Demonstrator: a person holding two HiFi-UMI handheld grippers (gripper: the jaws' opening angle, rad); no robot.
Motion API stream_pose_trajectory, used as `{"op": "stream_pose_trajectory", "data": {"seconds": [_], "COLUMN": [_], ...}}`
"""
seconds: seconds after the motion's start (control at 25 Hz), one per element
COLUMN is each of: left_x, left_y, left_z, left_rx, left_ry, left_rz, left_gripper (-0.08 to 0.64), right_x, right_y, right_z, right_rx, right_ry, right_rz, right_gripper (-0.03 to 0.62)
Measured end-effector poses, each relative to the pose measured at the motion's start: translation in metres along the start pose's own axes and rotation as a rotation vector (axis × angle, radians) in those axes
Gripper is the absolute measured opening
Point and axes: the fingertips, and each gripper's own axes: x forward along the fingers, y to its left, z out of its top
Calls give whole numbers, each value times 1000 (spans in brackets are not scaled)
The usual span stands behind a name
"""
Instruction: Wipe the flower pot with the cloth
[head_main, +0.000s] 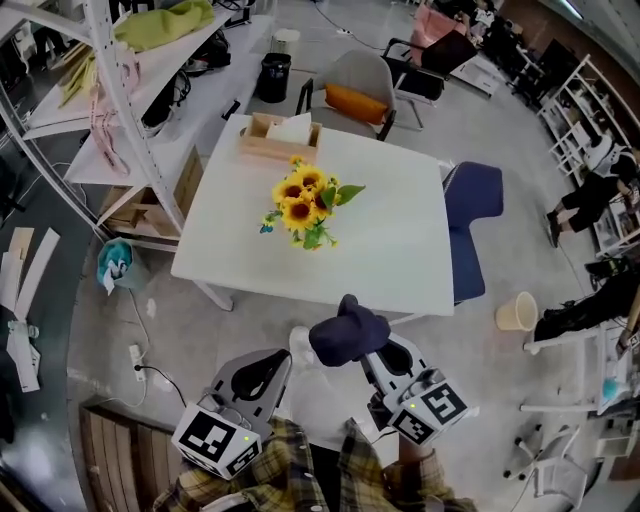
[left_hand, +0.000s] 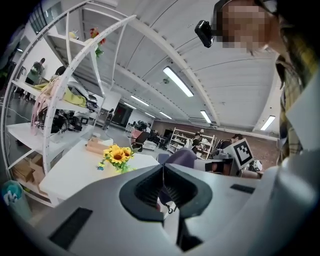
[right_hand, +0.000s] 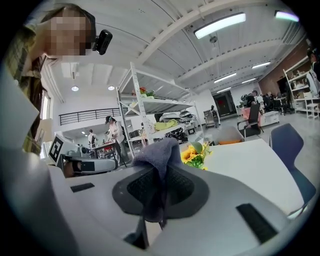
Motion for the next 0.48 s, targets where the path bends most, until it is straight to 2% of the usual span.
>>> {"op": "stream_pose_trajectory", "data": {"seconds": [0.2, 0.48], "left_x": [50, 119], "left_y": [34, 74], "left_z": [22, 69], "left_rx": [5, 50], "left_ry": [-4, -29], "left_rz": [14, 39], "left_gripper": [15, 15], "right_x": [48, 99], "right_y": [-43, -110], "right_z": [19, 66], "right_rx": [-2, -22], "right_ry": [14, -1], "right_rz": [28, 51], "right_gripper": [28, 28]}}
